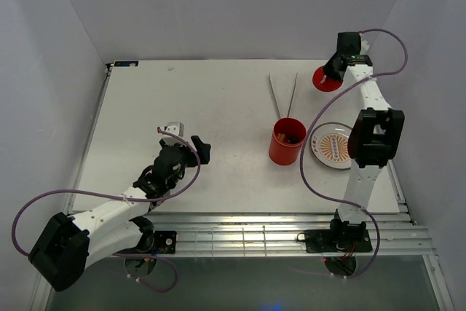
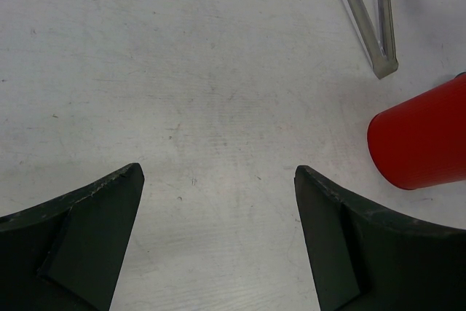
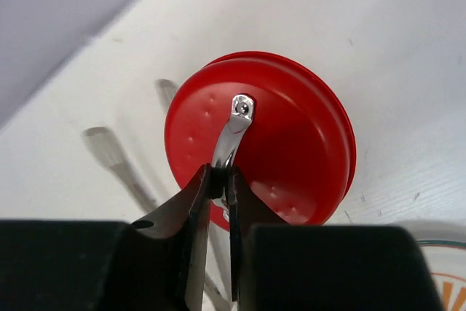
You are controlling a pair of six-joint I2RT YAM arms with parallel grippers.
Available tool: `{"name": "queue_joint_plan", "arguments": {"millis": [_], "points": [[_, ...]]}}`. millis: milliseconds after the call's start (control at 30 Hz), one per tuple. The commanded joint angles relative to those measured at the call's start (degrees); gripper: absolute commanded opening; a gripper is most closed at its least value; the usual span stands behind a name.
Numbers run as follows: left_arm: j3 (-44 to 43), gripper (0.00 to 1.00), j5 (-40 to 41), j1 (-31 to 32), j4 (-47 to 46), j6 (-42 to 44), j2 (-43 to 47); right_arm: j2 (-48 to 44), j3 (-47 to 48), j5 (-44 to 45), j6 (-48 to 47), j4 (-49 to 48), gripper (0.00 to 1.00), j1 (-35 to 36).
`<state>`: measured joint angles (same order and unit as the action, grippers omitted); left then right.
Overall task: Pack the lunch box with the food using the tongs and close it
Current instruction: Pick up the box lid from the center of the board, then close the box lid on the packing box.
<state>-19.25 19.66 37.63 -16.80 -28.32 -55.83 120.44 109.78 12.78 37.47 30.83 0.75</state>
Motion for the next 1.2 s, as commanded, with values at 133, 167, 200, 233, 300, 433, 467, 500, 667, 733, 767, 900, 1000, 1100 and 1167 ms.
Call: {"name": "queue_joint_plan", "arguments": {"millis": [133, 167, 200, 233, 300, 433, 467, 500, 667, 733, 767, 900, 1000, 1100, 1167], "points": [[-1.41, 0.95, -0.76, 0.08, -1.04, 0.19, 1.96, -23.83, -6.58, -20.73, -14.01, -4.39, 0.08, 0.04], [-1.41, 0.95, -0.76, 0.08, -1.04, 0.10, 1.96, -25.42, -8.42, -22.34, -13.83, -3.77, 0.08, 0.12], [-1.41, 0.95, -0.85, 0.17, -1.04, 0.10, 1.96, -29.17, -10.61, -24.18, -13.83, -3.67, 0.08, 0.47], [-1.41, 0.95, -0.76, 0.08, -1.04, 0.02, 1.87, -31.30, -15.94, -28.03, -13.74, -4.28, 0.08, 0.48], [-1.32, 0.95, -0.50, 0.08, -1.04, 0.01, 1.69, -34.99, -21.24, -29.91, -13.22, -4.37, 0.08, 0.74], [-1.50, 0.95, -0.76, 0.08, -1.04, 0.10, 1.17, -44.57, -33.98, -37.71, -12.51, -7.01, 0.08, 1.18], [-1.58, 0.95, -0.85, 0.08, -1.04, 0.10, 1.17, -46.25, -34.88, -38.43, -12.51, -6.49, 0.08, 1.61], [-1.59, 0.95, -1.03, 0.08, -1.04, 0.10, 1.17, -46.96, -35.68, -38.79, -12.51, -6.22, 0.08, 1.97], [-1.41, 0.95, -0.24, 0.08, -1.04, 0.37, 1.69, -48.02, -38.58, -41.25, -13.21, -2.97, 0.08, 3.29], [-1.50, 0.95, -0.15, 0.17, -1.04, 0.45, 1.69, -48.02, -39.11, -42.82, -13.22, -2.36, 0.08, 3.64], [-1.50, 0.95, -0.15, 0.17, -1.04, 0.45, 1.78, -47.93, -39.29, -43.09, -13.22, -2.00, 0.08, 3.81], [-1.50, 0.95, -0.15, 0.17, -1.04, 0.45, 1.69, -47.58, -40.34, -42.66, -13.57, -0.86, 0.08, 5.83], [-1.50, 0.95, -0.24, 0.17, -1.04, 0.45, 1.69, -46.97, -41.22, -42.31, -14.01, 0.02, 0.08, 7.59], [-1.59, 0.95, -0.24, 0.08, -0.96, 0.54, 1.60, -47.05, -42.36, -42.49, -13.57, -0.68, 0.08, 8.30], [-1.59, 0.95, -0.15, 0.08, -0.96, 0.54, 1.78, -46.79, -42.45, -40.73, -13.91, 0.36, 0.08, 8.56]]}}
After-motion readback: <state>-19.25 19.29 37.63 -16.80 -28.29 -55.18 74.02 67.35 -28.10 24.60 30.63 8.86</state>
